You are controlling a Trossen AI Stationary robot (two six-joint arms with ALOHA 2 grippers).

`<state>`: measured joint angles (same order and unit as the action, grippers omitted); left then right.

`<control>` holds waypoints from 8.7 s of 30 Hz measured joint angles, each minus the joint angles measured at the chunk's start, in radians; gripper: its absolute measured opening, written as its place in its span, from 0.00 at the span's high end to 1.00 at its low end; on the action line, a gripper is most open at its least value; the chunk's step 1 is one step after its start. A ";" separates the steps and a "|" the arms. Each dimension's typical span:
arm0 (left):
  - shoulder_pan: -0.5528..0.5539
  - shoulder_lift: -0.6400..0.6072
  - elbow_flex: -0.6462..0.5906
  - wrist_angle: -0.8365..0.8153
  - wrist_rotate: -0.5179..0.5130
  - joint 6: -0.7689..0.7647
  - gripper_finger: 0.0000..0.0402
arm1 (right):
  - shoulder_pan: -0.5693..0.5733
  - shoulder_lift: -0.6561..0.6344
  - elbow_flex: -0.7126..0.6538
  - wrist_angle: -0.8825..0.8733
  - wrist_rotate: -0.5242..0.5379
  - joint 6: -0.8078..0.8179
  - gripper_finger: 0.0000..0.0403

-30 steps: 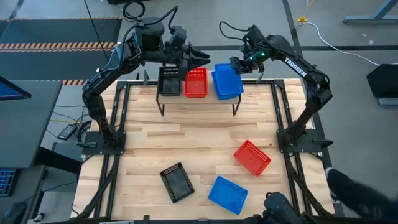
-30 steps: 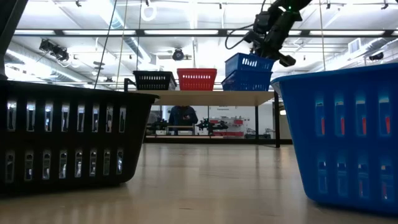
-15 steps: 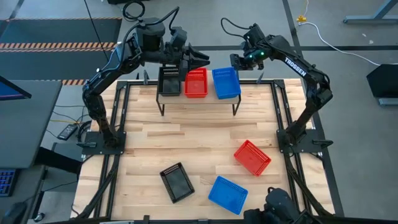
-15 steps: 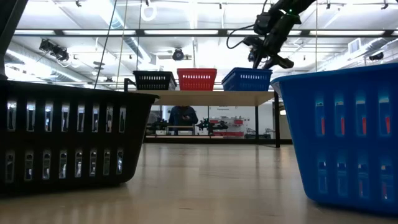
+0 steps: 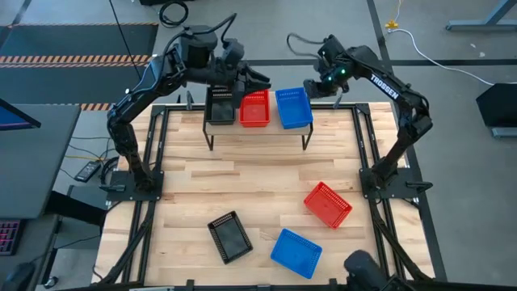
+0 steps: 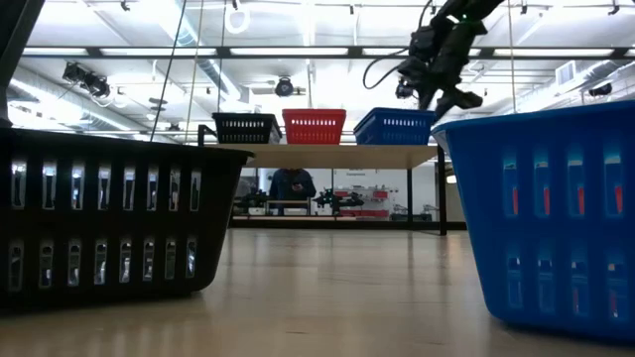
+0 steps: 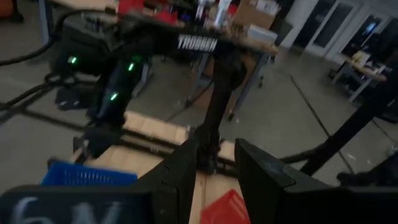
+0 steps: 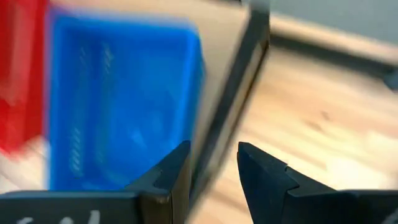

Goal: Stack baskets on shelf by color
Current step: Stack the right blue bin on the blue bin on the shelf, then stack the black bin on the stacked black bins on the shelf

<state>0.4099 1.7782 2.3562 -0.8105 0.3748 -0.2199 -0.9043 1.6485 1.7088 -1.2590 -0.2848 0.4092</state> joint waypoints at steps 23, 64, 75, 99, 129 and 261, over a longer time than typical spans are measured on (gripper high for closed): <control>-0.028 0.002 0.000 -0.056 -0.008 0.033 0.71 | 0.163 0.001 0.000 -0.177 0.142 0.111 0.67; -0.099 -0.006 0.000 -0.313 -0.015 0.074 0.71 | 0.269 -0.167 0.000 -0.263 -0.031 0.024 0.67; -0.242 -0.005 0.000 -0.502 -0.197 0.047 0.71 | 0.575 -0.175 -0.008 -0.307 -0.054 -0.283 0.67; -0.689 0.216 -0.001 -0.732 -0.322 -0.388 0.71 | 1.175 -0.472 -0.592 -0.169 -0.106 -0.291 0.67; -1.053 0.231 -0.451 -0.285 -0.450 -0.850 0.58 | 1.542 -0.593 -0.844 0.238 0.023 -0.189 0.56; 0.181 -0.039 -0.443 -0.539 -0.414 0.787 0.97 | 1.487 -0.622 -0.908 0.321 0.356 0.430 0.40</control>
<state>0.5911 1.7393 1.9135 -1.3499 -0.0394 0.5668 0.5827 1.0267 0.8003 -0.9384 0.0710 0.8391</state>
